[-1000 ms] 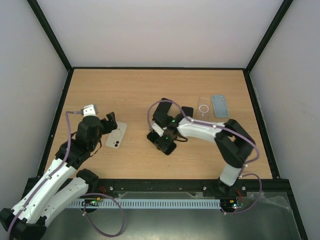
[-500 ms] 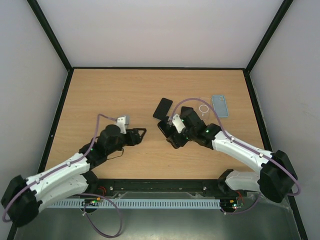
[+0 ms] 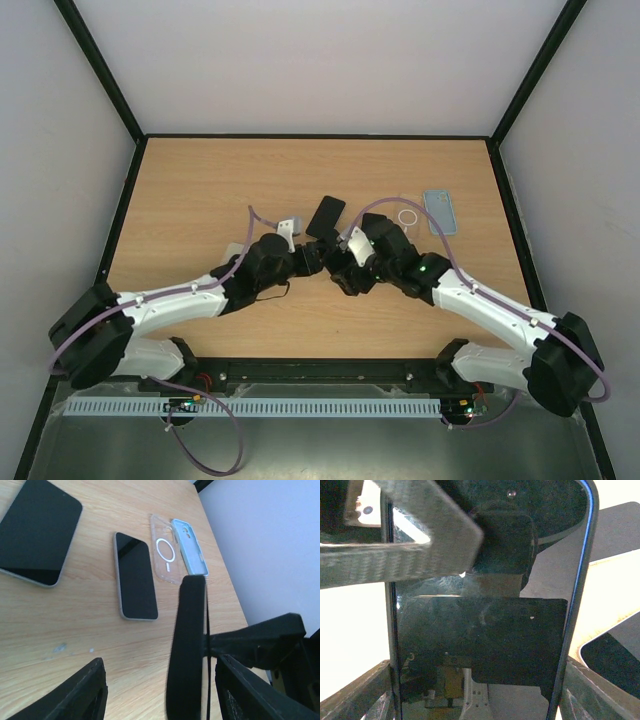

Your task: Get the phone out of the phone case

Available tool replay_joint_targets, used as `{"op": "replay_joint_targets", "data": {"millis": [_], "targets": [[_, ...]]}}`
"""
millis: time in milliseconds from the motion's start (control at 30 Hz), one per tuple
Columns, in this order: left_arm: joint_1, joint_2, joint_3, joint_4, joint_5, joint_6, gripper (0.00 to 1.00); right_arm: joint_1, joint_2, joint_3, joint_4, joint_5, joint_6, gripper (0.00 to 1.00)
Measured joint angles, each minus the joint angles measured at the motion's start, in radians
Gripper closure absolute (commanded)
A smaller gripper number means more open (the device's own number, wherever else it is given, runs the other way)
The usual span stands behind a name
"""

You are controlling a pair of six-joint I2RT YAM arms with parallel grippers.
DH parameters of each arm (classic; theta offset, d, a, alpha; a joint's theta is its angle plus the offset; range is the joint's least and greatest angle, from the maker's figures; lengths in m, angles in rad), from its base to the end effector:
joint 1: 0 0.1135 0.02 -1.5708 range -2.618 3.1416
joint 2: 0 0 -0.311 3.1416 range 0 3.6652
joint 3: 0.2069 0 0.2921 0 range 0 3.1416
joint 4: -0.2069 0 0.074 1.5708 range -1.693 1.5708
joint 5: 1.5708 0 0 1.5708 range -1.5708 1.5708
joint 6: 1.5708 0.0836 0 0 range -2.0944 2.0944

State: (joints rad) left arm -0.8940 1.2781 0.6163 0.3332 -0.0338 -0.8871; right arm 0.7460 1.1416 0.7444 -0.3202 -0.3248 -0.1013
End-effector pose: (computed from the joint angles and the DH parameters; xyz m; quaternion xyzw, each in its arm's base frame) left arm 0.2163 -0.2647 0.2321 -0.0070 0.8132 -0.4437 0.3767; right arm 0.1970 0.2184 0.2403 -0.4303 0.7914 0.2690 0.3408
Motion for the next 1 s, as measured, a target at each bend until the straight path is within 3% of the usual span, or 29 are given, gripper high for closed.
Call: {"op": "replay_joint_targets", "data": {"millis": [267, 500, 567, 667, 733, 867, 1000], "targets": [[-0.008, 0.111, 0.039, 0.100, 0.038, -0.034, 0.58, 0.000, -0.025, -0.010, 0.008, 0.002, 0.000, 0.65], [-0.022, 0.117, 0.039, 0.147, 0.064, -0.040, 0.87, 0.000, -0.025, -0.015, 0.023, 0.011, 0.000, 0.65], [-0.022, 0.118, 0.039, 0.158, 0.079, -0.037, 0.96, 0.000, -0.025, -0.015, 0.027, 0.014, 0.001, 0.55], [-0.020, 0.118, 0.040, 0.166, 0.101, -0.002, 0.98, -0.004, -0.028, -0.015, 0.019, 0.005, 0.002, 0.26], [-0.018, 0.112, 0.040, 0.161, 0.107, 0.010, 0.97, -0.004, -0.035, -0.015, 0.017, 0.003, 0.002, 0.15], [0.011, 0.044, 0.050, 0.080, 0.134, 0.063, 0.98, -0.002, -0.070, -0.008, 0.011, -0.020, -0.015, 0.01], [0.080, -0.079, 0.051, -0.033, 0.181, 0.151, 0.98, -0.002, -0.097, 0.043, -0.023, -0.054, -0.024, 0.02]]}}
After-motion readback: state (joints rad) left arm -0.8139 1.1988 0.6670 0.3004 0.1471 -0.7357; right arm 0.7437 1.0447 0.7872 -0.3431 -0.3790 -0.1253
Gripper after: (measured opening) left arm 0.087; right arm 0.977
